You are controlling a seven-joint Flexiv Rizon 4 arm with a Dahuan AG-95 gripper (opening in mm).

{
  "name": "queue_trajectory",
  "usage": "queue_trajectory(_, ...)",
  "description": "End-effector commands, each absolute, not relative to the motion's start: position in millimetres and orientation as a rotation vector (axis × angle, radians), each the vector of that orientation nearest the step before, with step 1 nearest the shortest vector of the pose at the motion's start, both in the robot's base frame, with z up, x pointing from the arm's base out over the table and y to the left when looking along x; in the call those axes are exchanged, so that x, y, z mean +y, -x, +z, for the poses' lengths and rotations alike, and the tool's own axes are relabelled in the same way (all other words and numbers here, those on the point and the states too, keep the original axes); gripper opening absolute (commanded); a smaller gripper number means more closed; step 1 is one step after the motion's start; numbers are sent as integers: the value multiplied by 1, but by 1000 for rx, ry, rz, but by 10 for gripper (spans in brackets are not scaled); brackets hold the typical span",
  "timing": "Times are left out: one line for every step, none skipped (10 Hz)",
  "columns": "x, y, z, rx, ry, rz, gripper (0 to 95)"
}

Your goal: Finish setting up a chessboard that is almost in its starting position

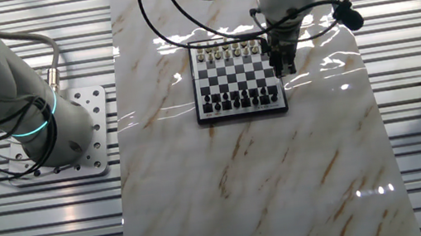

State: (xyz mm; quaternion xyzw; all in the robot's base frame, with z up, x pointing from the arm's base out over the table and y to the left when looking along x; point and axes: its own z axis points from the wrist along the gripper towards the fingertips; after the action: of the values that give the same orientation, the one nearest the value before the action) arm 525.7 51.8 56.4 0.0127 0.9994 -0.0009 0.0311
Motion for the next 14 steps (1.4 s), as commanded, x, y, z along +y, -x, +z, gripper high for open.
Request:
queue_trajectory(50, -523, 57, 3077, -32, -1, 0)
queue_trajectory(47, -522, 57, 3078, -26, 0, 0)
queue_trajectory(45, -522, 58, 3078, -21, 3, 0)
queue_trajectory(43, -522, 58, 3077, -18, 5, 0)
queue_trajectory(42, -521, 59, 3077, -18, 0, 0)
queue_trajectory(41, -521, 59, 3076, -20, 6, 0)
queue_trajectory(41, -521, 59, 3076, -20, 7, 0)
queue_trajectory(41, -521, 59, 3077, -20, 5, 0)
queue_trajectory(41, -521, 59, 3077, -19, 6, 0)
queue_trajectory(39, -521, 59, 3076, -18, 6, 0)
queue_trajectory(39, -520, 59, 3077, -16, 6, 0)
queue_trajectory(37, -519, 59, 3076, -13, 8, 0)
queue_trajectory(36, -518, 59, 3077, -9, 6, 0)
queue_trajectory(35, -517, 59, 3075, -7, 9, 0)
